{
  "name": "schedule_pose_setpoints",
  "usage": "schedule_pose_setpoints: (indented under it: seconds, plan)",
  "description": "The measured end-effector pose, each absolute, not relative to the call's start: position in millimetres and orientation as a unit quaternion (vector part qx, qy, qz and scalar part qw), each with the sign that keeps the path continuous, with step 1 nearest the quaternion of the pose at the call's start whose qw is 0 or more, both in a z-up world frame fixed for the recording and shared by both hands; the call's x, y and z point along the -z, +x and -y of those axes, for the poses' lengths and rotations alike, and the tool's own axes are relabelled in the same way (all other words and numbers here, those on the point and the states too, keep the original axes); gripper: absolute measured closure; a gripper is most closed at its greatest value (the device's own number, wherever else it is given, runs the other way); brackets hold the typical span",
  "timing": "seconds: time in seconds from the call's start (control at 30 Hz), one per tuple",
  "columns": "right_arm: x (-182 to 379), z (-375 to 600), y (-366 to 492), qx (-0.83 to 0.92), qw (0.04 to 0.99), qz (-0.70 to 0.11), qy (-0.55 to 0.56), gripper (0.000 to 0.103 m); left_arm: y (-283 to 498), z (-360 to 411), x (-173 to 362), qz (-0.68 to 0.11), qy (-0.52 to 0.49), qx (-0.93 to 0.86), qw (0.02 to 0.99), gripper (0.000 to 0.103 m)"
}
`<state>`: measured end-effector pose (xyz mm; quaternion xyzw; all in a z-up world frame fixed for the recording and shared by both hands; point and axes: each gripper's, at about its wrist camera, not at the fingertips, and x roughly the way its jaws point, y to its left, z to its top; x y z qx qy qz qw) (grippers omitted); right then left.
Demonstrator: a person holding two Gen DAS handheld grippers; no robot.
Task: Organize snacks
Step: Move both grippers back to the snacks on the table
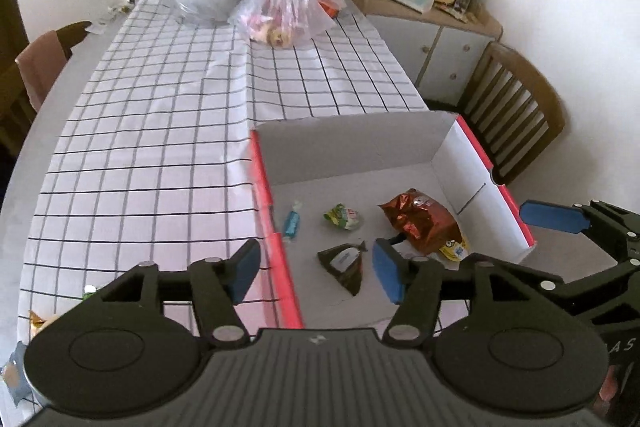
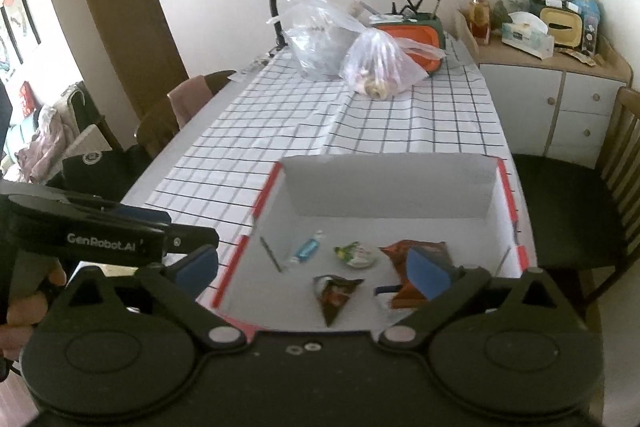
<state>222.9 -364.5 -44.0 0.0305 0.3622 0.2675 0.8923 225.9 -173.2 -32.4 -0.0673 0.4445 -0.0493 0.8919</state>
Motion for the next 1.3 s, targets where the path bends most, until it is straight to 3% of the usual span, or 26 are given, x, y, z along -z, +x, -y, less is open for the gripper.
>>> schedule_pose_setpoints:
  seconds: [0.43, 0.93, 1.3]
  plan:
    - [37.0, 294.2, 174.6, -0.284, 0.89, -0.355, 0.036, 0.0, 162.1, 99.0, 22.8, -0.413, -0.066, 0.058, 0.907, 0.03]
    - [59.2, 216.5, 135.7, -0.281, 0.878, -0.387, 0.037, 0.0, 101.3, -11.7, 46.5, -0.413, -0.097, 0.035, 0.905, 0.009]
    - [106.0, 148.3, 117.9, -0.261, 0.851, -0.455, 0.027, 0.0, 83.7, -92.4, 77.0, -0.439, -0.085, -0.013, 0.895, 0.008]
